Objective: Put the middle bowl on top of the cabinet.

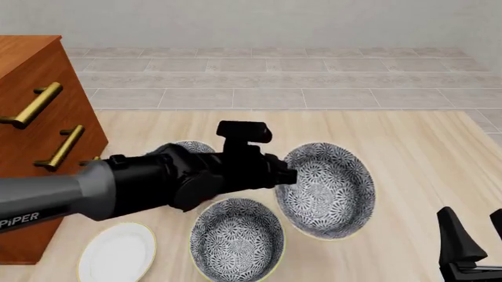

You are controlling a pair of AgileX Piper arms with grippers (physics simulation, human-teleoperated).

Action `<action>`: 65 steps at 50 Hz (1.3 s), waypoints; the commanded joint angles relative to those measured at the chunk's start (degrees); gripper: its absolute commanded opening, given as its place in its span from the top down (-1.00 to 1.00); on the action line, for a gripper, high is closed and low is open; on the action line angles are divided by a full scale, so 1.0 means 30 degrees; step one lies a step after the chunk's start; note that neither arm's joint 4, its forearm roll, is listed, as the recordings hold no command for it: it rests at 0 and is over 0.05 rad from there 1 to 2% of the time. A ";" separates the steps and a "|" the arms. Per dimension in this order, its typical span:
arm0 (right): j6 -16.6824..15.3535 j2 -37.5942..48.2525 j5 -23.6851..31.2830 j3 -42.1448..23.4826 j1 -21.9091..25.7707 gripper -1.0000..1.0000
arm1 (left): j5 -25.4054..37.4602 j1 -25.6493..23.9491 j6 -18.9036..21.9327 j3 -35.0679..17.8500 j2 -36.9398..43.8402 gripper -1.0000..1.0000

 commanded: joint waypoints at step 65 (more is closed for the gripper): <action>-0.0567 0.0004 0.0100 -0.0011 0.0169 -1.00 | 0.7479 0.4141 -0.3570 -0.1221 -0.5446 1.00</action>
